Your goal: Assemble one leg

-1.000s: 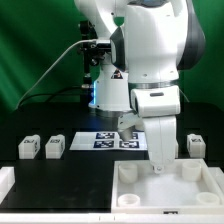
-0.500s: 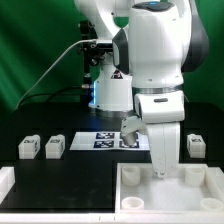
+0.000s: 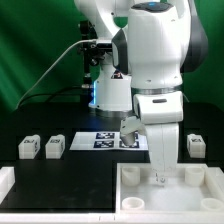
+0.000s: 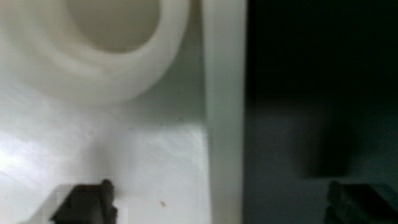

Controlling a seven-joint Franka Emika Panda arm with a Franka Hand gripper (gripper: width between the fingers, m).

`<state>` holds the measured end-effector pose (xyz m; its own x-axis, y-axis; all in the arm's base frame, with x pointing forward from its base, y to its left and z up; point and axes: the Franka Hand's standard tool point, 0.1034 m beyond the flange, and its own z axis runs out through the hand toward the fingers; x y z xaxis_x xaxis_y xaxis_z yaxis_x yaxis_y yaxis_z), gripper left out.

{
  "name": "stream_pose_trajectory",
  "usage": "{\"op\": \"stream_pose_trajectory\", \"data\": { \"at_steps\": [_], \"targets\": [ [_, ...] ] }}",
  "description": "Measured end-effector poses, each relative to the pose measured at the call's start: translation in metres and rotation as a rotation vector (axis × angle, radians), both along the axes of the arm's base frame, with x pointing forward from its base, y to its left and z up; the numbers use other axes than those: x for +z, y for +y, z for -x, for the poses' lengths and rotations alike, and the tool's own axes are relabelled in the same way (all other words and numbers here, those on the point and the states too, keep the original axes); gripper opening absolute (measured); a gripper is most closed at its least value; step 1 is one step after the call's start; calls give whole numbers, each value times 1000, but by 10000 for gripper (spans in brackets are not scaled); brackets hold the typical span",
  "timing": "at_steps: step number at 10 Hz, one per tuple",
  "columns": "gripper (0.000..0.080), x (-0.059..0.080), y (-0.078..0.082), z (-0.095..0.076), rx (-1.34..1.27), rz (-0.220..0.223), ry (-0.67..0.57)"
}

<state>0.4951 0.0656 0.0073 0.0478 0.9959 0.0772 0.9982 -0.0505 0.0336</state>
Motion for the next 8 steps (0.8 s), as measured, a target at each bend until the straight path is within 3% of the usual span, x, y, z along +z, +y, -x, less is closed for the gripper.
{"op": "stream_pose_trajectory", "data": {
  "at_steps": [3,8],
  "targets": [
    [647,0,-1,0,-1,0,0],
    [649,1,-2,-1,-19,-1,-1]
  ]
}}
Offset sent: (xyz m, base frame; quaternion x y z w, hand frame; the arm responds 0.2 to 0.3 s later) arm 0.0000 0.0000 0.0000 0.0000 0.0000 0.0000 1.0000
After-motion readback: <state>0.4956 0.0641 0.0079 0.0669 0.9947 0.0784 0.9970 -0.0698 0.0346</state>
